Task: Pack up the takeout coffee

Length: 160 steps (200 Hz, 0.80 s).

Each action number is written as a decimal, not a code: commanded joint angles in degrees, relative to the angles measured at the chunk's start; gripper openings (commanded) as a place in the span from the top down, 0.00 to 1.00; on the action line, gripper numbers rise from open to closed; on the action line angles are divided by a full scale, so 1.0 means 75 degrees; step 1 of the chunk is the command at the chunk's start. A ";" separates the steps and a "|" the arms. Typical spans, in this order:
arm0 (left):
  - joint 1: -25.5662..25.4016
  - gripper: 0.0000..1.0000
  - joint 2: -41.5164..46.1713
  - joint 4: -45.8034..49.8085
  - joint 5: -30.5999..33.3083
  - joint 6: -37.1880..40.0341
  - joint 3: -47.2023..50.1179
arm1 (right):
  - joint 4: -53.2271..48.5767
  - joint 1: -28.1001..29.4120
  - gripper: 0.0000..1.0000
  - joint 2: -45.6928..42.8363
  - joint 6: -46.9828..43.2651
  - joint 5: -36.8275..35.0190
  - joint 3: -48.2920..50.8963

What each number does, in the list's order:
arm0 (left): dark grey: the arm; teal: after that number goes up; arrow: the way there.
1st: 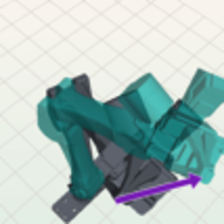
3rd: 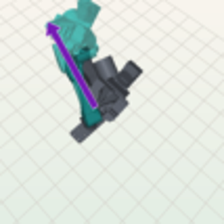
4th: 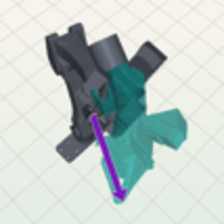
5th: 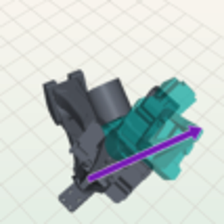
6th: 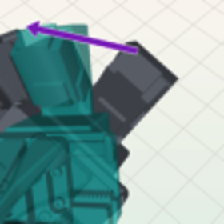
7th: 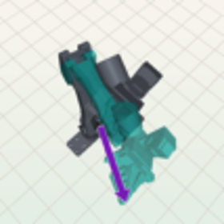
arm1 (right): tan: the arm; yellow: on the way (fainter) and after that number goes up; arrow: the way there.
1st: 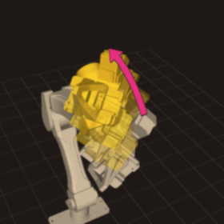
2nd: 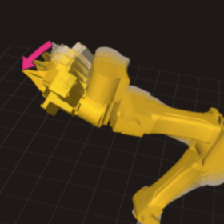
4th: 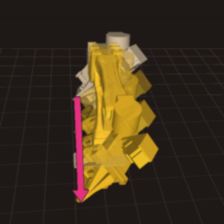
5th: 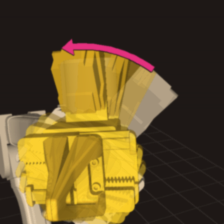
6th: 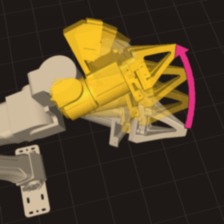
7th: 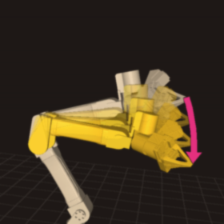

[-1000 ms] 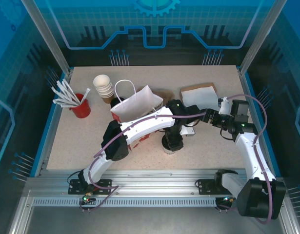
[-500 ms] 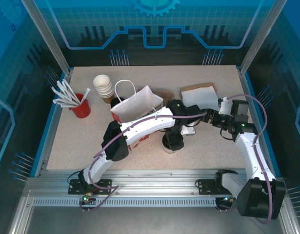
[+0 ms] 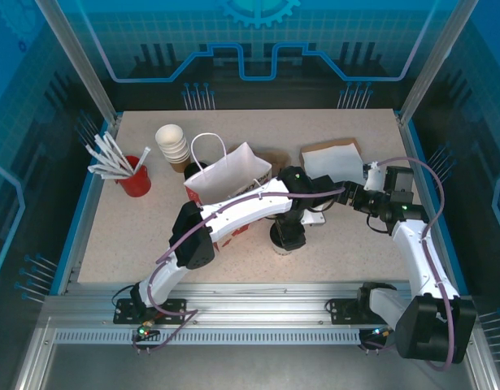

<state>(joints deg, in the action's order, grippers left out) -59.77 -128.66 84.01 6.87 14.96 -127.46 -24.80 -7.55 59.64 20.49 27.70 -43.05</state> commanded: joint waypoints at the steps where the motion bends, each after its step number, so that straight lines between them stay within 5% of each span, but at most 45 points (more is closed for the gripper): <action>1: -0.0058 0.20 -0.0171 0.0225 0.0092 -0.0150 -0.0060 | 0.0037 0.0017 0.23 0.0018 -0.0153 0.0178 0.0058; 160: -0.0064 0.39 0.0519 0.0228 0.0087 -0.0178 -0.0076 | -0.0127 0.0175 0.23 -0.0086 -0.0154 0.0112 -0.0108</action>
<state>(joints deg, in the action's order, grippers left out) -59.86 -128.18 83.94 7.29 14.74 -127.44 -24.88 -7.11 59.64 20.32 27.68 -43.05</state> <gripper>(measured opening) 0.659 0.772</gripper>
